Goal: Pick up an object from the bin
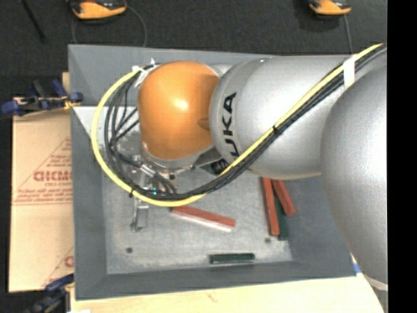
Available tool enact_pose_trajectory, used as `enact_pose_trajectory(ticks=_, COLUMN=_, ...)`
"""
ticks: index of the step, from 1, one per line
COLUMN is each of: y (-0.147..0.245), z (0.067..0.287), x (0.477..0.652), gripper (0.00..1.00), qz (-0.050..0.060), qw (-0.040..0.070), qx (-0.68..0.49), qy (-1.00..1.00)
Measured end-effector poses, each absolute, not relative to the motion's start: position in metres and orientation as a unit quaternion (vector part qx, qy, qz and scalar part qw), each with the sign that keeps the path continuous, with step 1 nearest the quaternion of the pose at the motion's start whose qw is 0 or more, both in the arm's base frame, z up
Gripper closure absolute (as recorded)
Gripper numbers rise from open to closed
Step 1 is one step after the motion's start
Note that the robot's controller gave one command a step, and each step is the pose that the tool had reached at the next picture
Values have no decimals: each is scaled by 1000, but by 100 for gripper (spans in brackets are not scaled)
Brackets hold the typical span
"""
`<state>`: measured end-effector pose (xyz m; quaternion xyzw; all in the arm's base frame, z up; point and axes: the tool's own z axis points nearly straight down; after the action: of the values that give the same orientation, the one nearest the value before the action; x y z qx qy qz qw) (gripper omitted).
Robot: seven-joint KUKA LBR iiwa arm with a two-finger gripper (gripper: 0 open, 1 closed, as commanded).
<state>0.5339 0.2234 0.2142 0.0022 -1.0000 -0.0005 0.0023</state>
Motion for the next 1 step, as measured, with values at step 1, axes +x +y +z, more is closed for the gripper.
enact_pose_trajectory(ticks=1, y=150, z=177, x=599, gripper=0, qz=1, qw=-2, qx=-22, qy=-1000)
